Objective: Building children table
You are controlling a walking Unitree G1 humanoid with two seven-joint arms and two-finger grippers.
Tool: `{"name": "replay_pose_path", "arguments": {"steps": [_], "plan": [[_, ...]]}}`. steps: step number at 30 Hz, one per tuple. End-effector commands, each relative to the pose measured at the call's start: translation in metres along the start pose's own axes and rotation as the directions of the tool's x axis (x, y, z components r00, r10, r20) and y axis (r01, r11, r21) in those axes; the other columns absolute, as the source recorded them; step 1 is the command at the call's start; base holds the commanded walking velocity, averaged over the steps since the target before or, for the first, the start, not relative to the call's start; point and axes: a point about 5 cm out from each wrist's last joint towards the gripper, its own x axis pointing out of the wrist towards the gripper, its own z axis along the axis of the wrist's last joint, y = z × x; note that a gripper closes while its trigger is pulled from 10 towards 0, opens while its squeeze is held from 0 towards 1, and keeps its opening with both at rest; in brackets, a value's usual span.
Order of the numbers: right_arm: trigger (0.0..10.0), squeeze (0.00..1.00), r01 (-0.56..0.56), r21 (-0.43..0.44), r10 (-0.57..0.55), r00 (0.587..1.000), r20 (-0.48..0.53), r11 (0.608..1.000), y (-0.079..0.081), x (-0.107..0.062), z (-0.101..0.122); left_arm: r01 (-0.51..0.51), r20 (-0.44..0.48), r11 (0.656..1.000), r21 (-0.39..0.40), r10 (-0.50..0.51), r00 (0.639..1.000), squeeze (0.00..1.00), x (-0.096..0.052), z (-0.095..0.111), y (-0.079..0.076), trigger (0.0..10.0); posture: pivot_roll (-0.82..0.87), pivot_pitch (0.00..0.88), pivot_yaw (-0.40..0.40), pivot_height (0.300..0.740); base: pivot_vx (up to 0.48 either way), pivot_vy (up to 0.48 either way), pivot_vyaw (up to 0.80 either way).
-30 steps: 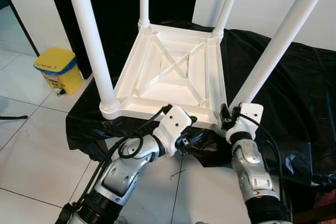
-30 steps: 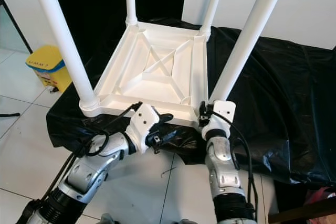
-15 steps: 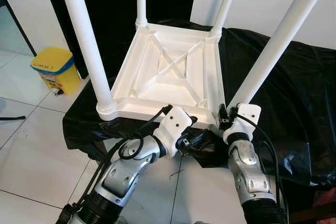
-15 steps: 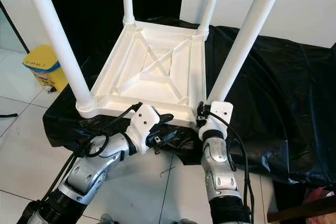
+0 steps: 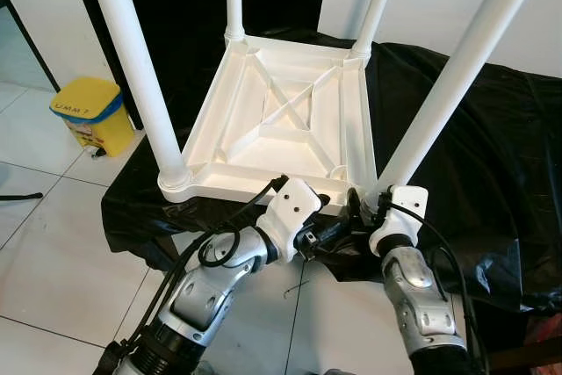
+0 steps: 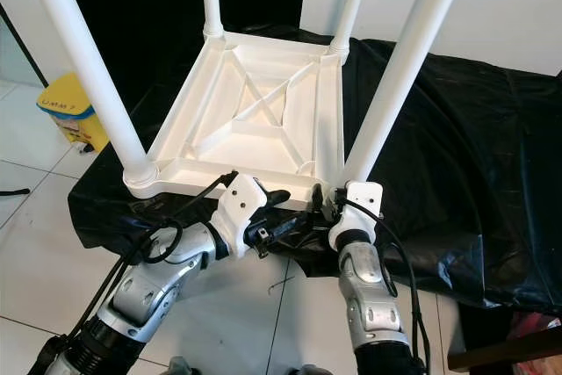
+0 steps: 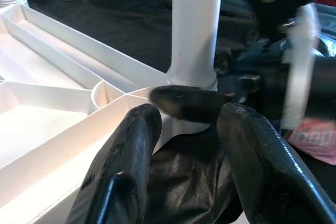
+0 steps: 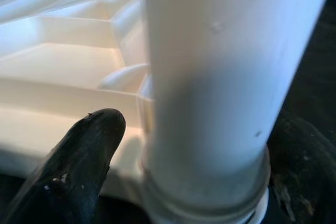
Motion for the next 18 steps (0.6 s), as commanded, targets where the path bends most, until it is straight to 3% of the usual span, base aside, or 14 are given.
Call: {"name": "replay_pose_path", "arguments": {"steps": [1, 6, 7, 13, 18], "plan": [[10.0, 1.0, -0.072, -0.005, 0.072, 0.997, 0.022, 0.997, -0.004, -0.004, 0.004, 0.053, -0.008, 0.999, 0.003, -0.053, 0.999, 0.0, 0.001, 0.0, -0.004, 10.0, -0.01, 0.07, -0.081, 0.74, 0.0, 0.0, 0.0], [10.0, 0.94, -0.193, -0.081, 0.194, 0.981, 0.006, 0.978, -0.02, -0.004, 0.011, 0.051, -0.005, 0.999, 0.005, -0.05, 0.999, 0.0, 0.002, 0.001, -0.002, 10.0, -0.02, 0.071, -0.082, 0.74, 0.0, 0.0, 0.0], [10.0, 0.0, -0.227, -0.105, 0.229, 0.973, 0.002, 0.968, -0.023, -0.001, 0.014, 0.05, -0.004, 0.999, 0.005, -0.05, 0.999, 0.0, 0.003, 0.001, -0.002, 10.0, -0.02, 0.071, -0.079, 0.74, 0.0, 0.0, 0.0], [10.0, 0.0, -0.368, -0.184, 0.369, 0.929, -0.031, 0.911, -0.023, 0.017, 0.023, 0.051, -0.001, 0.999, 0.008, -0.051, 0.999, 0.0, 0.004, 0.002, 0.0, 10.0, -0.01, 0.077, -0.081, 0.74, 0.0, 0.0, 0.0], [10.0, 0.0, -0.42, -0.209, 0.412, 0.908, -0.079, 0.883, -0.023, 0.027, 0.02, 0.042, -0.002, 0.999, 0.01, -0.042, 0.999, 0.0, 0.003, 0.003, 0.001, 10.0, 0.0, 0.082, -0.085, 0.74, 0.0, 0.0, 0.0]]}}
